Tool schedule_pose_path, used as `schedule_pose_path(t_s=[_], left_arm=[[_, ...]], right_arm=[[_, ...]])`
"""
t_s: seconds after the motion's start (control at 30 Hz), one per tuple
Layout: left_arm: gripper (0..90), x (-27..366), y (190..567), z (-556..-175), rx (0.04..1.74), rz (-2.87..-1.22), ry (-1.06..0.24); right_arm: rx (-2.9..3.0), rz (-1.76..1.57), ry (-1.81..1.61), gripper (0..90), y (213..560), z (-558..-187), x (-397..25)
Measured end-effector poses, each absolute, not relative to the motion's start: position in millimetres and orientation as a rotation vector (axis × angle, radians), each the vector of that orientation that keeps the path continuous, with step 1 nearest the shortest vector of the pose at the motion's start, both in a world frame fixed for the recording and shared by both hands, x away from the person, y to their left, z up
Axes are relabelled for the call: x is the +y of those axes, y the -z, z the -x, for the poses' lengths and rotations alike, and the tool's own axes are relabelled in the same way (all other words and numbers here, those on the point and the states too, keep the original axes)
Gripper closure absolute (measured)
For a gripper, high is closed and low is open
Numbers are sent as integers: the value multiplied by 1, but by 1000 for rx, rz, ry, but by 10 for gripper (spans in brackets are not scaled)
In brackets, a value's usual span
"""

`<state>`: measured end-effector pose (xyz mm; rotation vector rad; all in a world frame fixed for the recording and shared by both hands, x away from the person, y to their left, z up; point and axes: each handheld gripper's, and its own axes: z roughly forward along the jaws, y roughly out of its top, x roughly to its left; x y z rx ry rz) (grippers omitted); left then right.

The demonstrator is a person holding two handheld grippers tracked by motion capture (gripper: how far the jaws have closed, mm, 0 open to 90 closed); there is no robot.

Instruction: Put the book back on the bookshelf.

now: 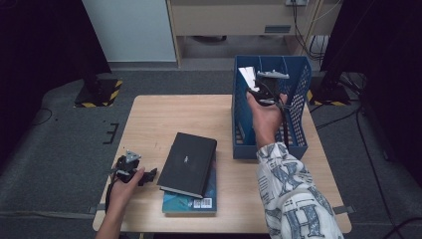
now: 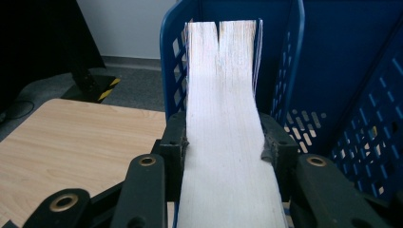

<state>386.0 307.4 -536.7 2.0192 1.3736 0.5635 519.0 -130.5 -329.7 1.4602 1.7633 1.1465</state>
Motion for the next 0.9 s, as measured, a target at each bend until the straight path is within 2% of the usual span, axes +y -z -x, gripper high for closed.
schedule_pose_path(t_s=[0.47,0.9], left_arm=[[9,308,537,-387,1373,-2011,-562],[10,308,536,-387,1372,-2017,-561]], right_arm=[[1733,-1500,-1119,607,333,-547,-126],[1741,-1516,-1097,606,338,-551,-120]])
